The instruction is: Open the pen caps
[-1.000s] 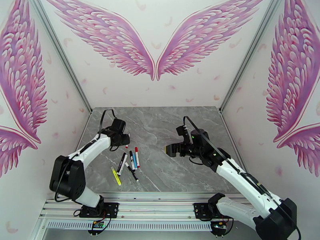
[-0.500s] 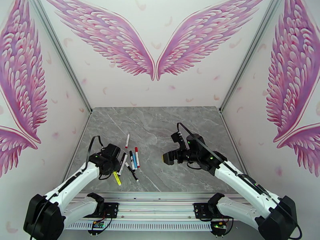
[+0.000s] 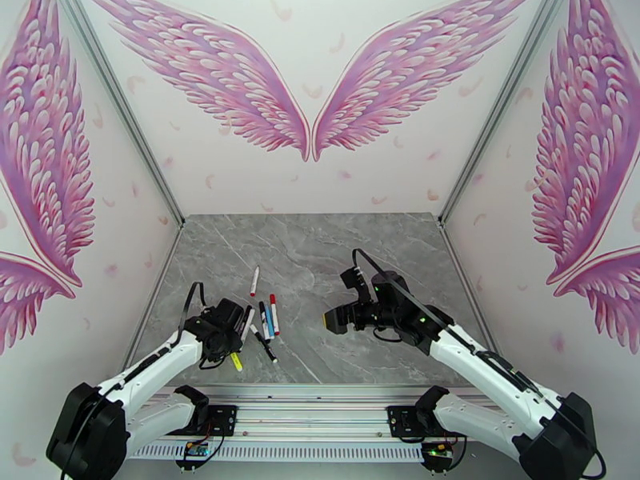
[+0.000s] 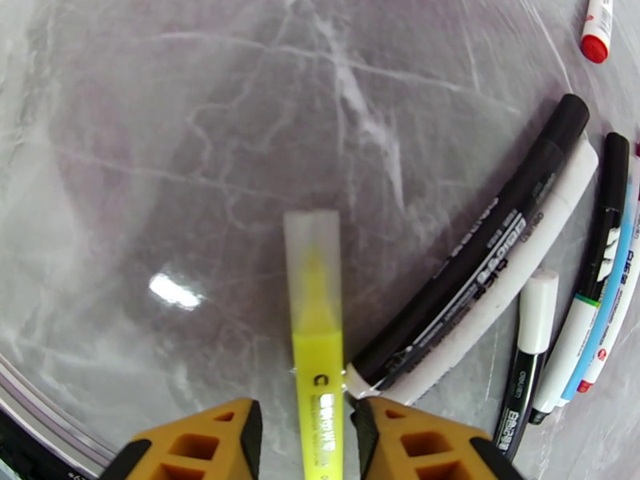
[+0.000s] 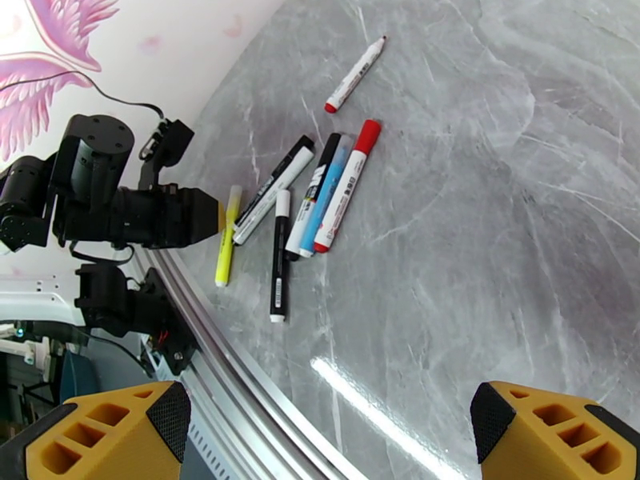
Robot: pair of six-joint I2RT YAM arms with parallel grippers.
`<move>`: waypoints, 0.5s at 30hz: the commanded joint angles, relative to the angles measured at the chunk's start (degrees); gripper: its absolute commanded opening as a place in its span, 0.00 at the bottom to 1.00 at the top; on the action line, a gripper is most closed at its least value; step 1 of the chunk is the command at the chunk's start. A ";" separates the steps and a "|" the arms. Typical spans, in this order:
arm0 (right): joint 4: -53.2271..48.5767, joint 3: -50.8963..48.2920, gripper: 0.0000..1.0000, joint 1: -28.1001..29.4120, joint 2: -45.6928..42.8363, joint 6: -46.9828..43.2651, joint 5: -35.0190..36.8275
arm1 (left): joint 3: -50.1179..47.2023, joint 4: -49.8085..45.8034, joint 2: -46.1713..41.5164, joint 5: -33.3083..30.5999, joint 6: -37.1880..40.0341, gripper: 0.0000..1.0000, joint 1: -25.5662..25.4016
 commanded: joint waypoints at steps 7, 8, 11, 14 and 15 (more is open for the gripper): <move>0.89 -1.73 0.99 0.92 -2.18 1.56 1.63 | -1.84 2.50 1.69 1.21 0.01 0.35 -0.32; 0.68 -1.66 0.99 0.95 -2.31 1.54 1.79 | -1.97 2.47 1.65 1.09 -0.01 0.34 -0.32; 0.51 -1.65 0.99 0.99 -2.27 1.53 2.03 | -2.02 2.12 1.98 0.71 0.04 0.32 -0.23; 0.59 -1.75 0.99 0.96 -2.27 1.62 2.11 | -2.04 2.36 2.63 0.97 0.23 0.31 -0.29; 0.60 -1.80 0.99 0.96 -2.20 1.64 2.20 | -2.07 2.38 2.77 0.97 0.31 0.31 -0.25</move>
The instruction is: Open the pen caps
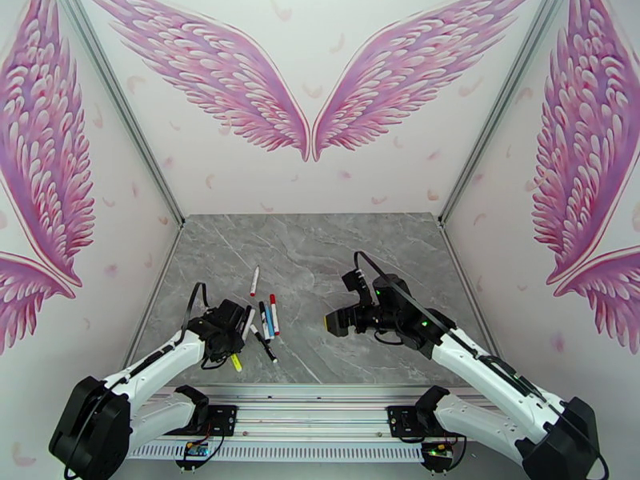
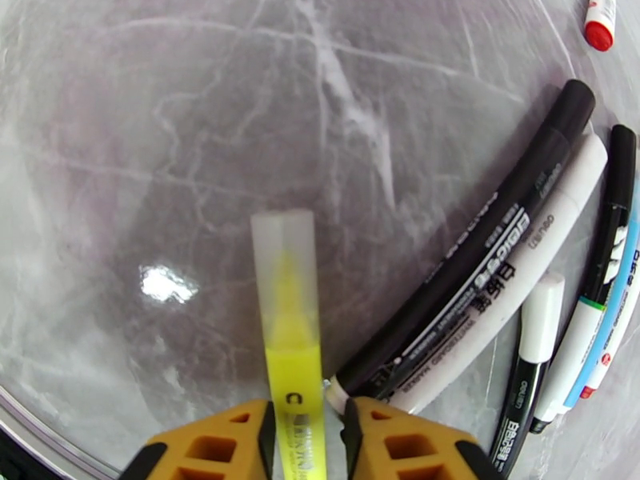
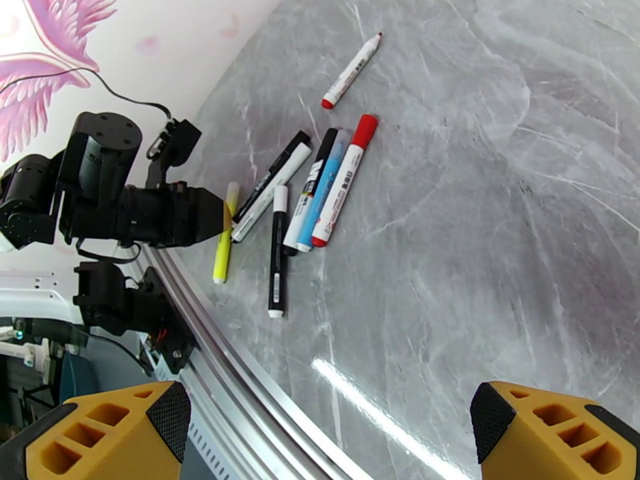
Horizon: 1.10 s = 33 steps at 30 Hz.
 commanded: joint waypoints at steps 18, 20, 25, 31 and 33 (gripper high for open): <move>0.94 -0.97 0.99 0.73 -0.49 1.06 1.68 | -0.08 -1.62 0.66 -0.76 1.11 0.28 -0.23; 0.88 -0.97 0.99 0.77 -0.49 1.06 1.87 | -0.46 -1.26 1.45 -0.52 1.36 0.28 -0.23; 0.60 -1.05 0.99 0.87 -0.67 0.96 1.97 | -1.45 -0.28 2.27 -0.27 1.19 0.27 -0.22; 0.69 -1.17 0.99 0.85 -0.76 0.97 2.13 | -0.79 -0.34 4.36 -1.38 1.92 0.27 -0.22; 0.84 -1.14 0.99 0.94 -0.60 1.01 2.17 | -0.42 -0.41 5.00 -1.32 2.11 0.28 -0.18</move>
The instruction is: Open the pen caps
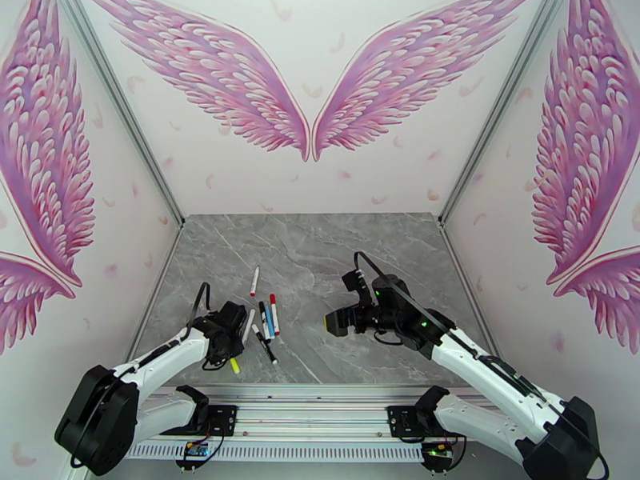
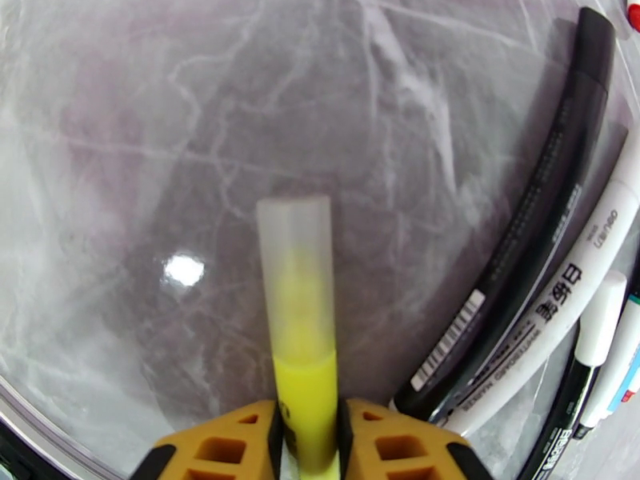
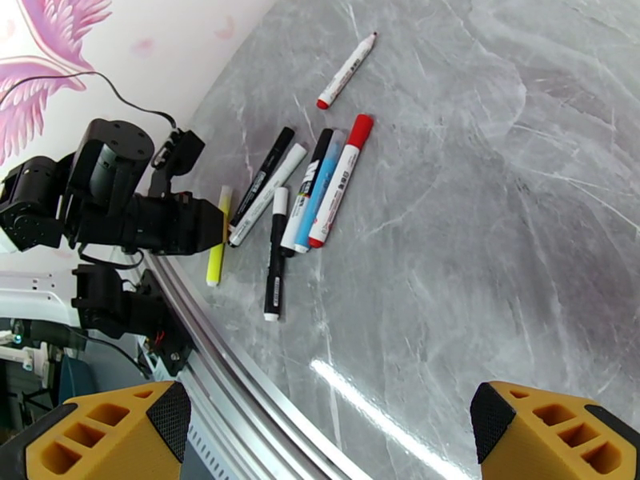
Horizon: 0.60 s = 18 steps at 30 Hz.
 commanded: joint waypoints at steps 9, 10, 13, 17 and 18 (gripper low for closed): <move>1.45 -1.28 0.99 0.50 -0.77 1.00 0.53 | 1.29 -0.35 1.18 -1.77 1.14 0.21 -0.14; 1.68 -1.41 0.99 0.52 -0.86 1.24 0.29 | 1.65 -0.65 0.63 -1.86 1.30 0.21 -0.14; 2.74 -2.14 0.99 0.46 -1.27 3.02 -0.80 | 3.65 -2.60 -1.60 -2.85 2.32 0.18 -0.14; 5.26 -3.83 0.99 0.46 -2.39 7.10 -1.80 | 7.81 -7.58 -4.18 -5.98 4.53 0.16 -0.14; 5.62 -4.03 0.99 0.53 -2.67 8.03 -1.84 | 8.79 -8.25 -4.82 -5.99 5.50 0.16 -0.14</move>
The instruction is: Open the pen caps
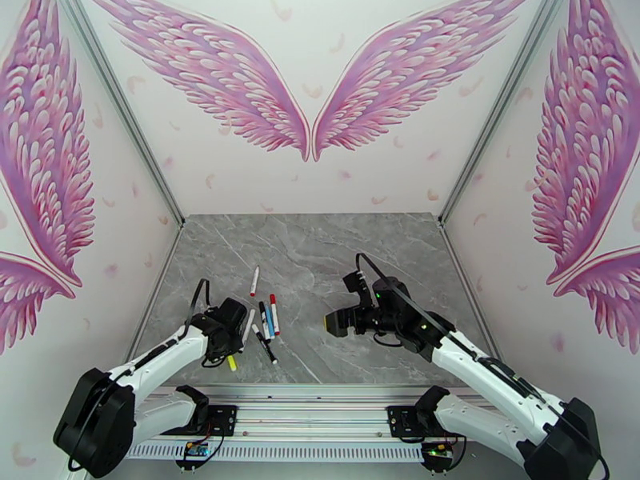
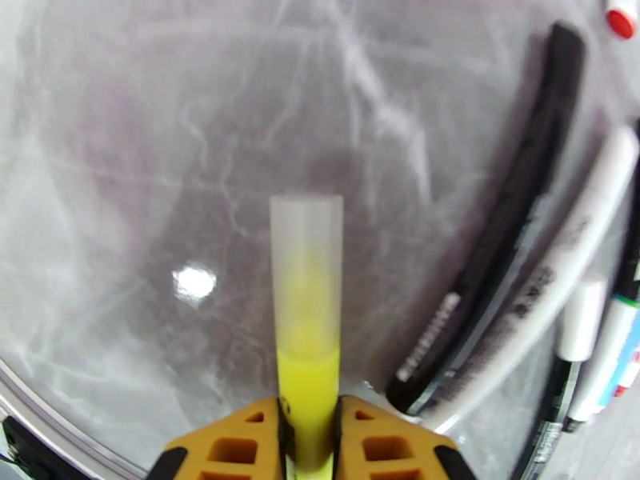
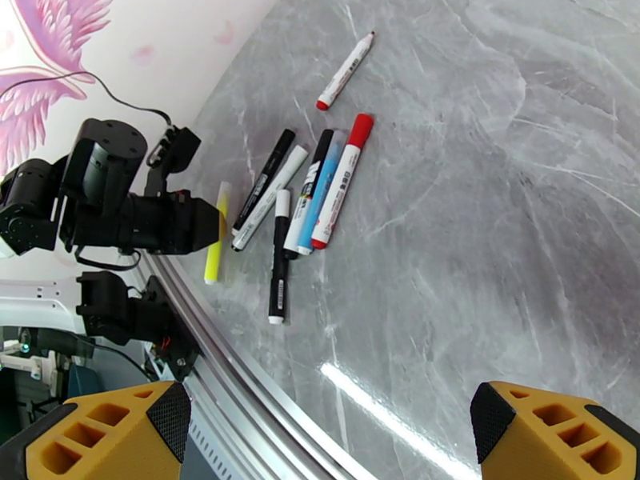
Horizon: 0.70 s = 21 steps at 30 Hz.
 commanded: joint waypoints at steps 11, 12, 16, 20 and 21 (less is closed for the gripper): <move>12.54 -4.88 0.82 0.38 -1.69 18.79 -3.19 | 13.82 5.28 -1.27 3.27 16.04 0.14 -9.13; 13.61 -5.02 0.79 0.37 -1.06 19.50 -3.60 | 14.81 6.79 -0.57 4.24 17.16 0.14 -10.15; 15.69 -4.62 0.70 0.37 0.75 21.80 -3.43 | 17.17 14.03 2.35 11.59 22.99 0.13 -12.93; 18.04 -3.17 0.67 0.14 2.57 22.62 -3.56 | 18.73 19.83 5.25 18.28 27.33 0.13 -15.74; 18.51 -2.61 0.66 0.08 3.14 22.89 -3.85 | 19.26 20.58 6.05 18.92 28.15 0.13 -16.44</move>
